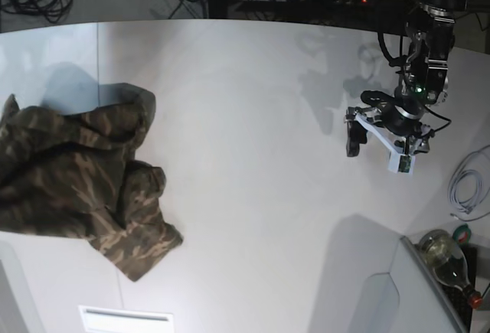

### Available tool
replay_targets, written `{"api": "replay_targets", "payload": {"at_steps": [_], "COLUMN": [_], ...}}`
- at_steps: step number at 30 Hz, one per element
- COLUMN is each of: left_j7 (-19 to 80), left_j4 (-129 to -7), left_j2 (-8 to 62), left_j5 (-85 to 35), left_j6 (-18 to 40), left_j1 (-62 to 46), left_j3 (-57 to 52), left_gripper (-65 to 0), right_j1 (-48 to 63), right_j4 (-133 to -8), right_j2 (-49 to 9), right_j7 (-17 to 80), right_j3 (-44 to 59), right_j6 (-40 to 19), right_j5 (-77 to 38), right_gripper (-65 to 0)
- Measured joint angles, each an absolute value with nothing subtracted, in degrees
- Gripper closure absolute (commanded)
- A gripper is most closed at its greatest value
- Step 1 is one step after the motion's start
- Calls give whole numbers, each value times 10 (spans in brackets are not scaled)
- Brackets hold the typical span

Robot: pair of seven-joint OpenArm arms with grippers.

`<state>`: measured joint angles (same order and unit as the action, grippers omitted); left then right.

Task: Layout the t-shirt on the table in an organized manner, then fold the t-shirt properly
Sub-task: 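Swing the held shirt across the table with the right gripper and release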

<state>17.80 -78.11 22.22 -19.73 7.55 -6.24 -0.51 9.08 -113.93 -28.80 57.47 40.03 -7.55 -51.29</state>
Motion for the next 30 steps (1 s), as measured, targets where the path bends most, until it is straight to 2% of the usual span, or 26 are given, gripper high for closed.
{"api": "replay_targets", "payload": {"at_steps": [2, 3, 6, 12, 17, 24, 30], "left_j7": [178, 178, 176, 177, 174, 178, 181], "left_j4": [-785, -787, -787, -787, -794, -818, -819], "left_j2": [222, 222, 222, 222, 237, 241, 242], "left_j5": [-198, -198, -199, -199, -203, -198, -195], "left_j6": [75, 75, 75, 77, 84, 80, 89], "left_j1": [-63, -62, -62, -62, -87, -161, -214], "left_j3": [-5, -5, -5, -8, -46, -209, -371], "left_gripper": [-548, -548, -548, -548, -548, -548, -548], "right_j1": [92, 93, 83, 14, -52, -132, -202], "right_j4": [-1144, -1149, -1152, -1149, -1131, -1019, -917], "right_j2": [-287, -287, -285, -268, -168, -24, 72], "right_j7": [585, 583, 580, 568, 576, 565, 437], "right_j3": [402, 401, 381, 218, 69, -98, -309], "right_j6": [-76, -102, -121, -125, -125, -124, -119], "right_j5": [-514, -529, -537, -535, -535, -524, -533], "right_gripper": [0, 0, 0, 0, 0, 0, 0]}}
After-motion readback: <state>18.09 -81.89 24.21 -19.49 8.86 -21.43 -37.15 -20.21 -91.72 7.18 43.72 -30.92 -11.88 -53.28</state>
